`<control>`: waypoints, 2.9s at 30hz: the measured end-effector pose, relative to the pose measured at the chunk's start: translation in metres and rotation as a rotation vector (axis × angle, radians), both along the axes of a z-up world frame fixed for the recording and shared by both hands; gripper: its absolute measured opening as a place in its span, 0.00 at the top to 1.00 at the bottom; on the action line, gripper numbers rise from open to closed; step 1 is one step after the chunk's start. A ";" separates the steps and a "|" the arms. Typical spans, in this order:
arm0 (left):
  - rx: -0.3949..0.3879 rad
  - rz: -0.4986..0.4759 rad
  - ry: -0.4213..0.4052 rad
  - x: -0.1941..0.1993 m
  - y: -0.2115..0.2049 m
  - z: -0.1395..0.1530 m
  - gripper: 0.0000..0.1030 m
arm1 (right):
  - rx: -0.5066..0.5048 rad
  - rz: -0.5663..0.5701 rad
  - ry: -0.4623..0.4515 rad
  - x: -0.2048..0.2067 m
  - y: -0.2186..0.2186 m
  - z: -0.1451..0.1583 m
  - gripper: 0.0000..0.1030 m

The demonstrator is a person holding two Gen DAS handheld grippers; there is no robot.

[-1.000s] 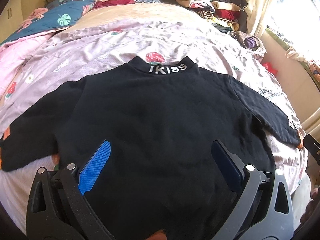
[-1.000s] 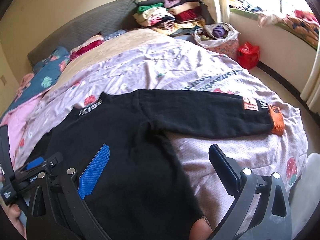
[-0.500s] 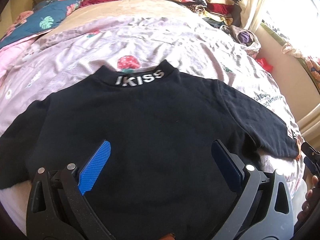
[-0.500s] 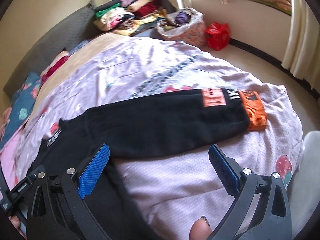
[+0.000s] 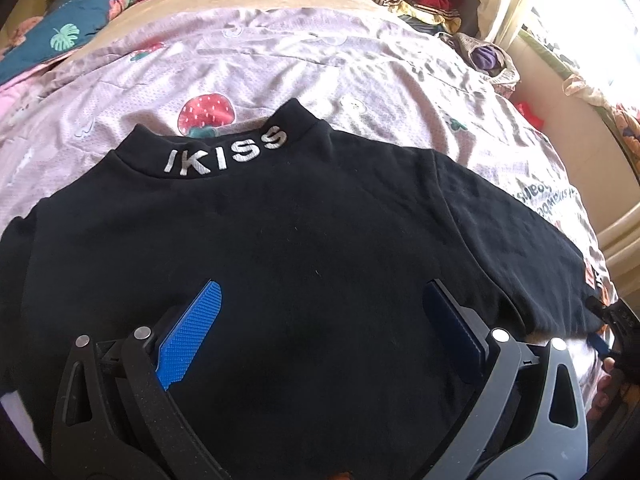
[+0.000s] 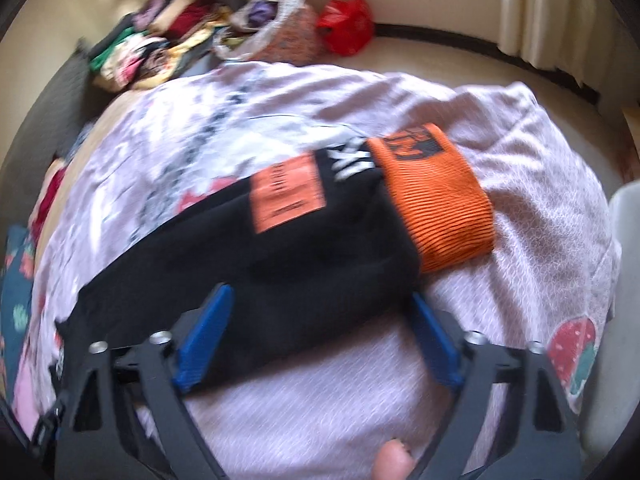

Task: Fold small clothes
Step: 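Move the right tool to the orange sleeve cuff and close on it, then carry the held sleeve across the chest with the right tool and release it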

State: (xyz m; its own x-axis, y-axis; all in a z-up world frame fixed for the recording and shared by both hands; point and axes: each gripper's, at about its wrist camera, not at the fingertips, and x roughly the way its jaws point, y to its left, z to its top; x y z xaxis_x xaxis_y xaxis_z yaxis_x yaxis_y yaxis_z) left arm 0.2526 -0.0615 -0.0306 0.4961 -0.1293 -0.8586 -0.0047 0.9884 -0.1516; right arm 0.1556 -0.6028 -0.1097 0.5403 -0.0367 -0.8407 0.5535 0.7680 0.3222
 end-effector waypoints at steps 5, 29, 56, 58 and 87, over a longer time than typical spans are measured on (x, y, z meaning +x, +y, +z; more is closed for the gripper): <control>0.018 0.036 0.015 0.010 0.012 -0.003 0.08 | -0.004 -0.069 -0.057 0.005 -0.014 0.003 0.67; -0.100 0.138 -0.153 -0.027 0.107 0.078 0.08 | -0.075 0.356 -0.460 -0.004 0.115 0.137 0.91; -0.584 0.145 -0.113 -0.061 0.207 0.044 0.08 | -0.164 0.862 -0.390 -0.003 0.348 0.107 0.90; -0.606 0.155 -0.105 -0.062 0.211 0.039 0.08 | -0.158 0.894 -0.370 -0.004 0.363 0.098 0.89; -0.405 0.113 0.000 -0.045 0.146 -0.016 0.84 | -0.016 0.748 -0.334 -0.042 0.258 0.081 0.50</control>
State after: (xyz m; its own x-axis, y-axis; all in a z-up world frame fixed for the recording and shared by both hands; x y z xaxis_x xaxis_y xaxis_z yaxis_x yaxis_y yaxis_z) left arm 0.2080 0.0845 -0.0466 0.5263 -0.4012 -0.7497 -0.1097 0.8423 -0.5278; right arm 0.1138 -0.3449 -0.0287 0.6485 0.4220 -0.6335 -0.2306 0.9021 0.3648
